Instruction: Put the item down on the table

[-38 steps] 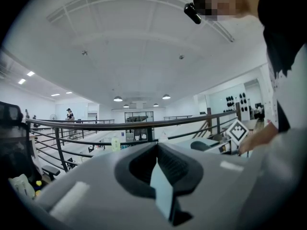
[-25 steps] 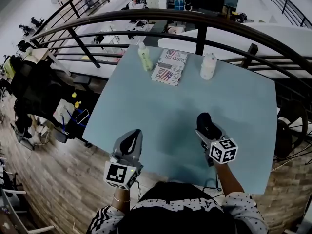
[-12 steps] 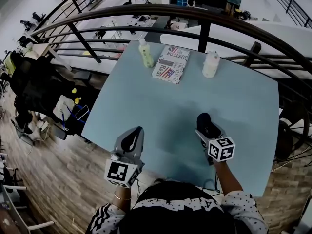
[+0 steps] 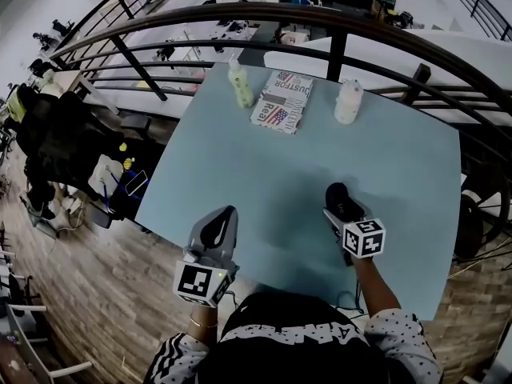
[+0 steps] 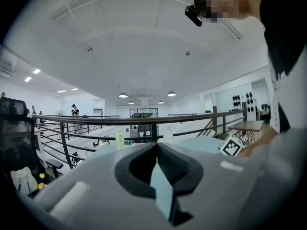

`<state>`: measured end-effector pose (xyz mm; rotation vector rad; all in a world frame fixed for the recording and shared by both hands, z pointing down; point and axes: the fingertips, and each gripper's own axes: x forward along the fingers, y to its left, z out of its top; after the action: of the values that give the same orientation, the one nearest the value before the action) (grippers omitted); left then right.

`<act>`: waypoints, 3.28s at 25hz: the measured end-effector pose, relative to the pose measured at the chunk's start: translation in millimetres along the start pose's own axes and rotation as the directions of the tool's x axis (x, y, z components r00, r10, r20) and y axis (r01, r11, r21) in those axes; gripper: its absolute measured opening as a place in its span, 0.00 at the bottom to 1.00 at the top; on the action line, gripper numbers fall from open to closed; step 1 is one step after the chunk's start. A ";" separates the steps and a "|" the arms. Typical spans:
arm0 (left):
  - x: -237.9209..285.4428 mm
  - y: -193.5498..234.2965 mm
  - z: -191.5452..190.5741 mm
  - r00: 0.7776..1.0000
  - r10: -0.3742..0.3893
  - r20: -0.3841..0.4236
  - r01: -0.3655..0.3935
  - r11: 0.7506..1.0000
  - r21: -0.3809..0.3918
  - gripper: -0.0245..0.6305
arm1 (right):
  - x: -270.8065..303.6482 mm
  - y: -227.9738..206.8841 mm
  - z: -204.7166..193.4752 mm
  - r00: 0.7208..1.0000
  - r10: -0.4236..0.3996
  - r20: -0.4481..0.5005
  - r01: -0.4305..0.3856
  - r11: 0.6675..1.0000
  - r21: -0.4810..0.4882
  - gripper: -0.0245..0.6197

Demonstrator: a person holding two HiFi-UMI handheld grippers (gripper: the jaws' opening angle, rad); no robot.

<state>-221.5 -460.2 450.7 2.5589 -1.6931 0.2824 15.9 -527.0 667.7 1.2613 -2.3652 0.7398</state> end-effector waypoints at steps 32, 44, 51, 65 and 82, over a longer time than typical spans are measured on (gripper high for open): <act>2.8 32.7 22.6 0.998 -0.051 -0.020 0.052 0.998 0.029 0.04 | 10.3 -6.4 -15.8 0.988 -0.120 -0.096 0.117 0.992 -0.037 0.59; -4.1 42.0 15.6 1.000 -0.031 -0.001 0.031 0.999 0.035 0.04 | 17.9 -7.2 -24.3 0.978 -0.144 -0.151 0.137 0.989 -0.056 0.60; -8.4 42.7 15.6 1.000 -0.023 -0.014 0.023 1.000 0.015 0.04 | 18.7 -8.5 -24.7 0.978 -0.140 -0.153 0.135 0.990 -0.039 0.60; -18.4 50.9 12.5 1.000 -0.009 -0.003 0.009 1.000 0.015 0.04 | 17.4 -5.7 -19.4 0.980 -0.147 -0.132 0.142 0.989 -0.049 0.60; 9.3 25.6 29.6 0.989 -0.135 0.059 0.133 0.990 0.039 0.04 | -74.6 6.8 86.3 0.940 -0.192 0.281 0.203 0.979 -0.009 0.25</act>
<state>-237.9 -483.2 422.1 2.7185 -1.5387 0.2304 44.5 -526.8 557.1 1.6527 -2.4019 0.4780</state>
